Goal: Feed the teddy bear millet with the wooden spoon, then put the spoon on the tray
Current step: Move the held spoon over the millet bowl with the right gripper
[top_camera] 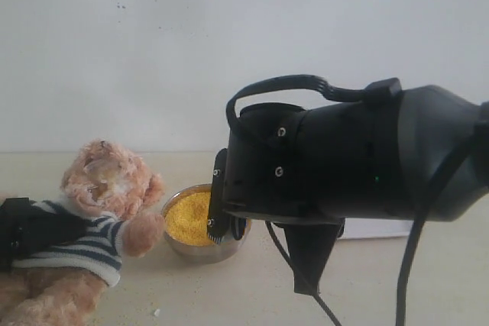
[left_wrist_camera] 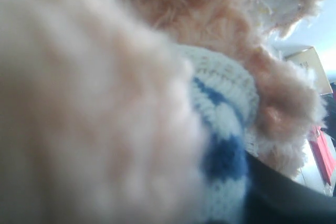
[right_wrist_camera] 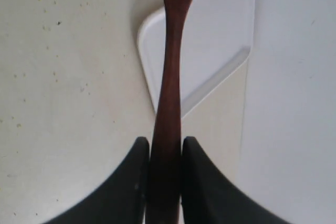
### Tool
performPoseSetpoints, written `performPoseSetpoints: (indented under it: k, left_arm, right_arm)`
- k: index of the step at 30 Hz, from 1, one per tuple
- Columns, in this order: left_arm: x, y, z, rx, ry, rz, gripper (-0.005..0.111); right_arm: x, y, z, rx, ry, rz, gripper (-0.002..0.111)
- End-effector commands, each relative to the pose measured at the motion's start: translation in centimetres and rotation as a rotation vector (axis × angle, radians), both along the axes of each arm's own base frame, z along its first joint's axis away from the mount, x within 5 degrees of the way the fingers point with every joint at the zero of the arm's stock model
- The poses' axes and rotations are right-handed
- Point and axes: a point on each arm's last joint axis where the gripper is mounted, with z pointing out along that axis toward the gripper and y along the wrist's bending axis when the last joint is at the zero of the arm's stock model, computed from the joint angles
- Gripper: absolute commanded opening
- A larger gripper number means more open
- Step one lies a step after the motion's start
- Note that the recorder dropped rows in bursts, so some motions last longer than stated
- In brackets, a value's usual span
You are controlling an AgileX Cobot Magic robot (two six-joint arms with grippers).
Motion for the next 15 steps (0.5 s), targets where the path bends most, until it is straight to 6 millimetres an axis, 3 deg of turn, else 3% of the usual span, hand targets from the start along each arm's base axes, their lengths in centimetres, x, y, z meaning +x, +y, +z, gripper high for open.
performPoseSetpoints:
  k: [1,11,15]
  left_arm:
    - [0.2,-0.1,0.4,-0.025,-0.023,-0.005,0.004]
    - [0.2,-0.1,0.3,-0.020,-0.021,-0.002,0.004]
    - [0.3,0.0,0.1,0.008,-0.018,0.007,0.004]
  right_arm:
    - [-0.1,-0.2,0.2,-0.016,0.016,-0.015,0.000]
    - [0.2,0.4,0.3,0.006,-0.002,0.064,0.000]
    - [0.9,1.6,2.0,0.013,-0.025,0.121,0.000]
